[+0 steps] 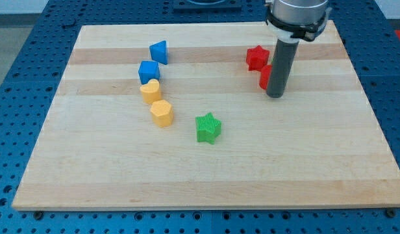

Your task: Slide the red circle to the bottom of red star

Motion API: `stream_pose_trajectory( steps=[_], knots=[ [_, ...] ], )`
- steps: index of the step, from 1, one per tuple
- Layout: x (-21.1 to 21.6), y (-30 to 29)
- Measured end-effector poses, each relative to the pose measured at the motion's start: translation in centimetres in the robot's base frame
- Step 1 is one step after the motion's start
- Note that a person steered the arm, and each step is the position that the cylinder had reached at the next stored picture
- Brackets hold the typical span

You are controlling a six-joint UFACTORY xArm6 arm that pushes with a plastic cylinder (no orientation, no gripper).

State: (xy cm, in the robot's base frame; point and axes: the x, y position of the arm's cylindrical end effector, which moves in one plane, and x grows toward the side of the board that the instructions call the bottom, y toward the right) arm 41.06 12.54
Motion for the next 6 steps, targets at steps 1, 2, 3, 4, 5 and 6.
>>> stream_pose_trajectory(
  steps=[1,2,3,4,5,6],
  knots=[
    [0.0,0.0],
    [0.6,-1.0],
    [1.2,1.8],
    [1.0,5.2],
    [-1.8,6.2],
    [-4.0,5.4]
  ],
)
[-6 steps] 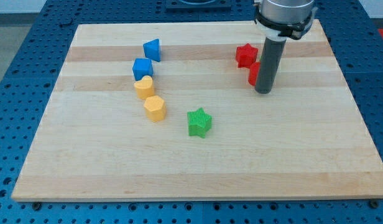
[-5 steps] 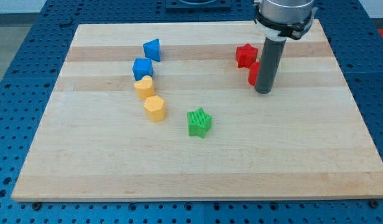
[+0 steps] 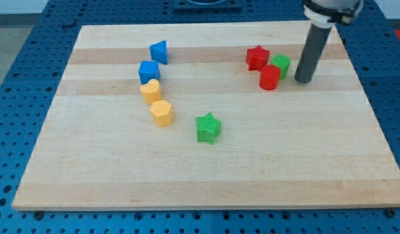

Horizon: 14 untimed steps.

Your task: Slide the red circle to the bottom of red star

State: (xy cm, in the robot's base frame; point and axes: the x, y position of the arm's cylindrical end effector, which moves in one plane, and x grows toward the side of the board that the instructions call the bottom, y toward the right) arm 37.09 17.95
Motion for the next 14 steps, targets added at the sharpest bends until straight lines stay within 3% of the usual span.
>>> stream_pose_trajectory(
  steps=[6,8,10,12,14],
  knots=[
    [1.4,-9.9],
    [3.8,-13.5],
    [2.2,-10.3],
    [3.6,-10.3],
    [3.6,-18.3]
  ],
)
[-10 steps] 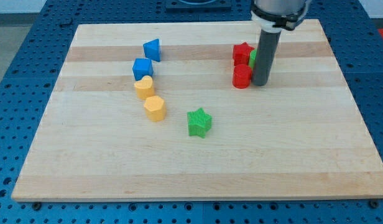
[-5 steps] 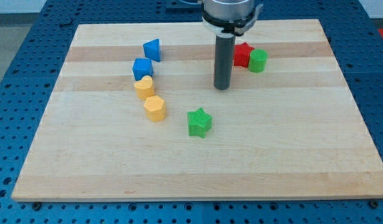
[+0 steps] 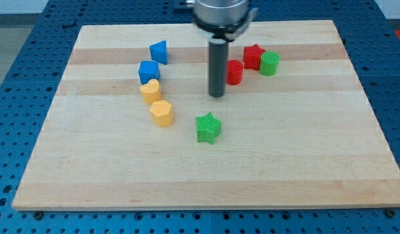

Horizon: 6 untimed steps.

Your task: Slide the red circle to the bottom of red star

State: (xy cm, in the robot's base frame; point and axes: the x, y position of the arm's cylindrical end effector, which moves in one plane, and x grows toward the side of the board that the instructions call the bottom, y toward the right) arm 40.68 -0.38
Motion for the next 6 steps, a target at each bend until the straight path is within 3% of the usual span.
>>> stream_pose_trajectory(
  steps=[1,5,6],
  knots=[
    [-1.3,-2.4],
    [-3.4,10.7],
    [-2.0,10.2]
  ],
)
